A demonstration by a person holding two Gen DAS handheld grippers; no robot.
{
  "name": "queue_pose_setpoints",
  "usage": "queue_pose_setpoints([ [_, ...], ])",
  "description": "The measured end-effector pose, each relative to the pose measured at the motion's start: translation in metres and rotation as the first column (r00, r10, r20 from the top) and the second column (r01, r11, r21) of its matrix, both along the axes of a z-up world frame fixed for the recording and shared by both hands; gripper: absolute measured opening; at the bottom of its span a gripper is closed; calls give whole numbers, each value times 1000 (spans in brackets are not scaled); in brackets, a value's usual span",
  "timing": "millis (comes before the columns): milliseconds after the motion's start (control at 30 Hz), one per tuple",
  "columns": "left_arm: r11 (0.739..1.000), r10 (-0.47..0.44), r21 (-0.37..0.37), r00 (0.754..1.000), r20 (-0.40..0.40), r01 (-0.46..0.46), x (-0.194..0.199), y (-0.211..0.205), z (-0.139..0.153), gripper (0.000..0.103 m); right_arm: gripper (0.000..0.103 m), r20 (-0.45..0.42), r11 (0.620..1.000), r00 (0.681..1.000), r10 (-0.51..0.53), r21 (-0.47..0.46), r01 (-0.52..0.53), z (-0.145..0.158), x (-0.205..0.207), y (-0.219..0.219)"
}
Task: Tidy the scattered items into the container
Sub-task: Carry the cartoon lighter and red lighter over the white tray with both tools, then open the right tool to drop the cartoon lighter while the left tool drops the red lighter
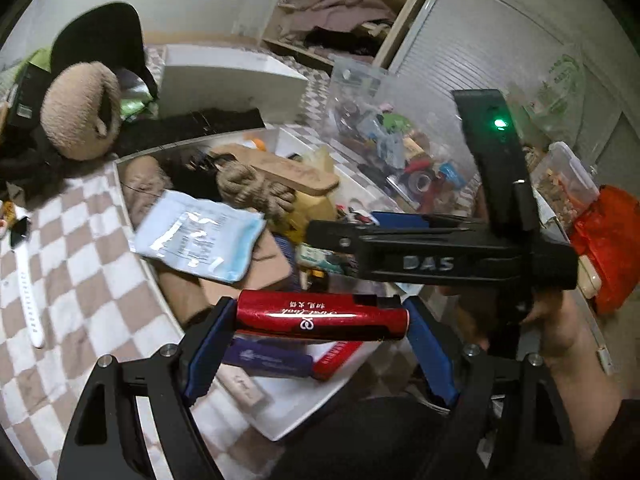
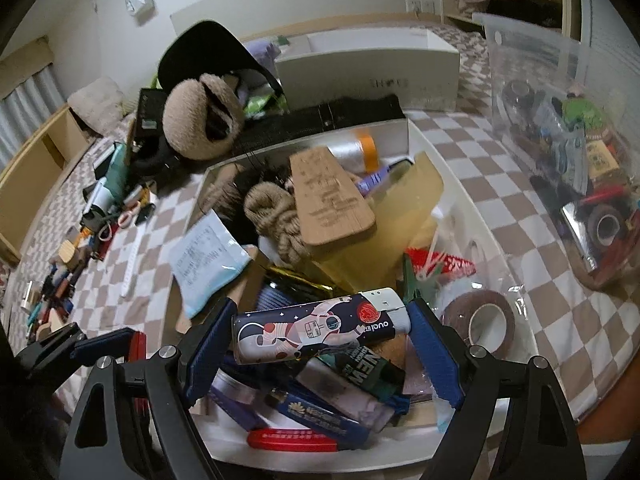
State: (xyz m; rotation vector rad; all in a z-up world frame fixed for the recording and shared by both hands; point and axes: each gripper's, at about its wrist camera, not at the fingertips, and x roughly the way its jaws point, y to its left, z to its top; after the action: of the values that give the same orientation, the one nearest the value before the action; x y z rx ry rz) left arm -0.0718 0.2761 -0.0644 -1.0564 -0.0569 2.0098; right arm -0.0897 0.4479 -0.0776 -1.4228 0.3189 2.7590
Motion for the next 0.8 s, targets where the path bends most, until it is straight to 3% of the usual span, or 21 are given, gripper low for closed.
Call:
queue_pose_setpoints([
  [333,999,43,-5,990,133,-43,-10,15,-17,84,86,25,1000,1000,-16,-26,16,-11,-3,7],
  [400,998,59,-10,987,152,-58,-11,16,-20,84,92,20,999,1000,-18,-28,18,-10,-3,7],
  [800,994,105,-32,976,193,-101,-10,24,-29,84,93,-17,999,1000,-6,-37,5,1,1,6],
])
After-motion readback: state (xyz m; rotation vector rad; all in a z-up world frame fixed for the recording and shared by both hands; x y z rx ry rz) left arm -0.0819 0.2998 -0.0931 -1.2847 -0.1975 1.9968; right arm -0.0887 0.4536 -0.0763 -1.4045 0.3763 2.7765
